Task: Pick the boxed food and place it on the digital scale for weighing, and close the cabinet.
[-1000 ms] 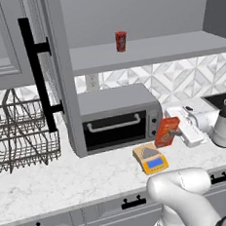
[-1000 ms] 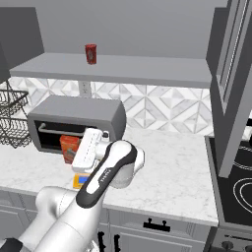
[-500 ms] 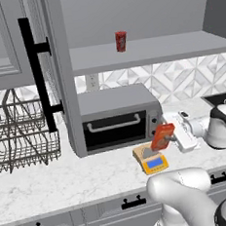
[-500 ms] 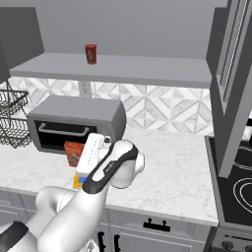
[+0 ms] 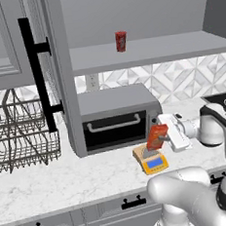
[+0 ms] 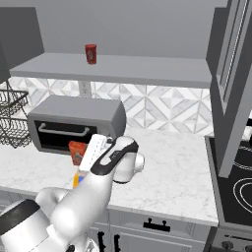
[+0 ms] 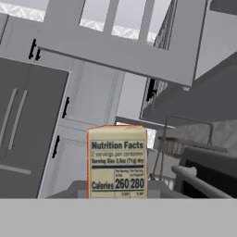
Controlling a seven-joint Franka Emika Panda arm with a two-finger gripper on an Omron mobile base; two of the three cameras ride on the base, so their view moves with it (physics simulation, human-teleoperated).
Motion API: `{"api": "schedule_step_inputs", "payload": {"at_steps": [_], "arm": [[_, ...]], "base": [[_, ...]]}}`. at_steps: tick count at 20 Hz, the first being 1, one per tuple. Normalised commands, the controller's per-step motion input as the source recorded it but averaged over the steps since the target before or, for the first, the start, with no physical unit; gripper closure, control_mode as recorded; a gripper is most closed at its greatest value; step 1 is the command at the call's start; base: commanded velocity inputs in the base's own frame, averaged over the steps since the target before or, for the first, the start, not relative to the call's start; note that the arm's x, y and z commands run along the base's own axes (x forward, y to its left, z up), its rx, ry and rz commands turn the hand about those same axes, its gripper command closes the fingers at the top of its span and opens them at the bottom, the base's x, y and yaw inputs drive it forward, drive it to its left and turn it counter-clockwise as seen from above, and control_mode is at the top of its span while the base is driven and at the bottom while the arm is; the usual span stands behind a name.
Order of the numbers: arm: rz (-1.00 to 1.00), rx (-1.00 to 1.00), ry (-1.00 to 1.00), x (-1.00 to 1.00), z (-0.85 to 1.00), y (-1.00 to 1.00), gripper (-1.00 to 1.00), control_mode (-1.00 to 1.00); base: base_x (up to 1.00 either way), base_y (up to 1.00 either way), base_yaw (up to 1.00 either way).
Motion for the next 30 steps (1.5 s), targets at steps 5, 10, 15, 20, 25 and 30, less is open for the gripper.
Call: {"api": "schedule_step_inputs", "payload": {"at_steps": [5, 10, 15, 20, 25, 30], "arm": [[0.01, -0.02, 0.01, 0.00, -0.22, -0.10, 1.00, -1.00], [0.00, -0.02, 0.01, 0.36, -0.33, 0.00, 1.00, -1.00], [0.00, -0.01, 0.00, 0.34, -0.36, 0.00, 1.00, -1.00], [0.00, 0.00, 0.00, 0.35, -0.36, 0.00, 1.00, -1.00], [0.00, 0.00, 0.00, 0.34, -0.29, 0.00, 1.00, -1.00], [0.01, -0.03, -0.01, -0.01, -0.35, 0.11, -1.00, -1.00]], "base": [[0.00, 0.00, 0.00], [0.00, 0.00, 0.00], [0.00, 0.00, 0.00], [0.00, 0.00, 0.00], [0.00, 0.00, 0.00], [0.00, 0.00, 0.00]]}}
